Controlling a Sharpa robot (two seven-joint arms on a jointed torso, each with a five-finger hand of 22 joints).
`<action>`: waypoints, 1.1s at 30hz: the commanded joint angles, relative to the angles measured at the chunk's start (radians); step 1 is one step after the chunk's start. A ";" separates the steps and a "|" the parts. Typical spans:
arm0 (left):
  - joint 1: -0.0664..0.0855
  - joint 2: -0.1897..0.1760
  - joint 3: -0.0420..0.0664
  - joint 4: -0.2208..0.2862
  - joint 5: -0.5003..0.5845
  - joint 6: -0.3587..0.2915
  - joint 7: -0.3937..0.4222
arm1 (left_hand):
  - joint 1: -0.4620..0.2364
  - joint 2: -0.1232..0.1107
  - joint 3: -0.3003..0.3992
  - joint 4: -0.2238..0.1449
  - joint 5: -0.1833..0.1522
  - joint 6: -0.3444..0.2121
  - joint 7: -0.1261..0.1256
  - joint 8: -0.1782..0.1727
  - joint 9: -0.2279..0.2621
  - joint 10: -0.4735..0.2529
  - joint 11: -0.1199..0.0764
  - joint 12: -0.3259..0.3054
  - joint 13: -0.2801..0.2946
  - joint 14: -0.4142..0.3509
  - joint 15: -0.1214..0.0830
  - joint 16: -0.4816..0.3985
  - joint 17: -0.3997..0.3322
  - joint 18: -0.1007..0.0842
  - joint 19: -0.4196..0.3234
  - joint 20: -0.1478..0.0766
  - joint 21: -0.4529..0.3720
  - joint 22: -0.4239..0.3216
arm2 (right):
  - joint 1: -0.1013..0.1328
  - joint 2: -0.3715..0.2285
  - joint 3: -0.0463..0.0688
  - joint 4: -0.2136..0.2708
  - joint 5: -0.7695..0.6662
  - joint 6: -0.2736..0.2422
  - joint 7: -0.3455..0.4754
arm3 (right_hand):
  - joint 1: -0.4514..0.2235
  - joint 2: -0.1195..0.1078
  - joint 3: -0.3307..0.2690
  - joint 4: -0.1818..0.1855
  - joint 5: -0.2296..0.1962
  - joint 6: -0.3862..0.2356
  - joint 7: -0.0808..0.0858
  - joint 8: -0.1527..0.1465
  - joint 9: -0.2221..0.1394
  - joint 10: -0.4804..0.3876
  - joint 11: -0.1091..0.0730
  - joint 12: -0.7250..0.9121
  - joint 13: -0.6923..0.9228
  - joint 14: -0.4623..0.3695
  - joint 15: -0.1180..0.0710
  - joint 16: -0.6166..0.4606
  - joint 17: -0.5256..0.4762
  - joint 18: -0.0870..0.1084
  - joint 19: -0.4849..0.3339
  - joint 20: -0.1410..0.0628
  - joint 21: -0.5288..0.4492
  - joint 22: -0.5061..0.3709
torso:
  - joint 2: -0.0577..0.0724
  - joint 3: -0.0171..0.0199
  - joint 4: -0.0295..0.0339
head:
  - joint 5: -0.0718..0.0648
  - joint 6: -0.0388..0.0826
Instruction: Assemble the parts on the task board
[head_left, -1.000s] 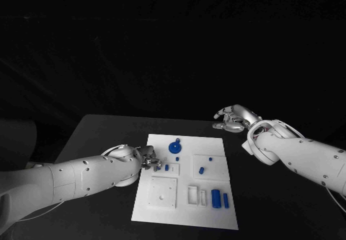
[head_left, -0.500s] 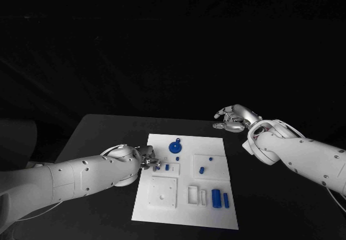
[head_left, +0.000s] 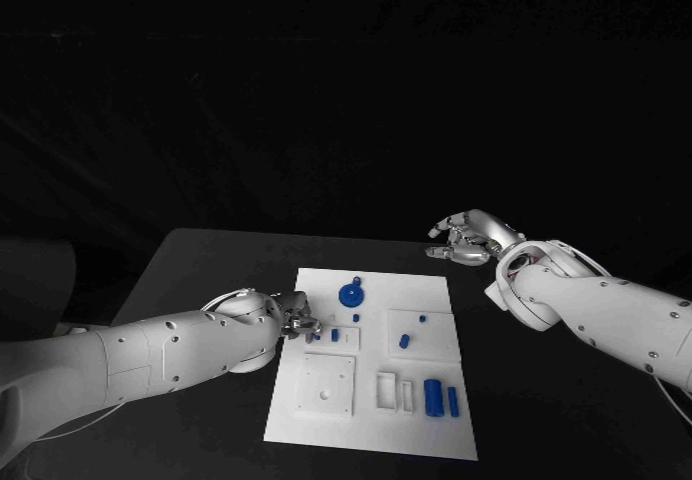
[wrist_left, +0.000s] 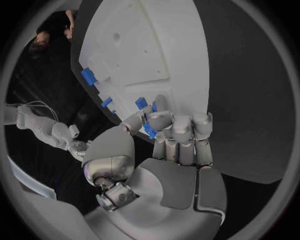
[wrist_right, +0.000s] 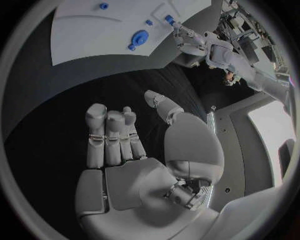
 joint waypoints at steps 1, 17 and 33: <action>-0.008 0.002 -0.005 -0.003 -0.019 0.042 -0.011 | 0.039 0.029 0.017 -0.015 0.006 0.039 -0.034 0.006 -0.001 -0.029 -0.029 0.004 -0.001 0.020 -0.029 0.004 0.001 0.015 -0.002 -0.120 0.005 0.001 | 0.000 0.000 0.000 0.002 -0.005 0.012 0.005 | -0.008 0.006 -0.002 0.004 0.007 0.001 0.006 0.003 -0.001 0.000 -0.004 0.005 -0.001 0.009 0.000 0.005 -0.001 0.085 0.000 -0.007 -0.006 0.005 | 0.000 0.0003 -0.0001 | 0.000 -0.001; -0.008 0.004 -0.005 -0.005 -0.040 0.070 -0.007 | 0.047 0.022 0.017 -0.011 0.004 0.037 -0.033 0.007 -0.002 -0.030 -0.029 0.006 -0.003 0.018 -0.028 0.003 0.001 0.015 -0.002 -0.119 0.004 0.002 | 0.000 0.000 0.000 0.002 -0.005 0.011 0.005 | -0.008 0.006 -0.003 0.004 0.007 0.001 0.006 0.003 -0.001 0.000 -0.004 0.006 -0.002 0.009 0.000 0.005 -0.001 0.085 0.000 -0.007 -0.007 0.006 | 0.000 -0.0001 -0.0002 | 0.000 0.000; -0.008 0.006 -0.005 -0.016 -0.004 0.061 -0.043 | 0.017 -0.029 -0.018 0.059 -0.225 0.004 -0.021 0.002 -0.012 -0.046 -0.017 -0.009 -0.023 0.000 -0.038 -0.021 -0.011 0.011 -0.012 -0.116 -0.014 0.001 | 0.000 -0.002 0.000 0.002 -0.005 0.010 0.006 | -0.009 0.006 -0.003 0.005 0.007 0.000 0.006 0.003 -0.001 0.000 -0.004 0.006 -0.002 0.009 0.000 0.005 -0.001 0.085 0.001 -0.007 -0.007 0.006 | 0.000 0.0007 -0.0005 | -0.002 0.001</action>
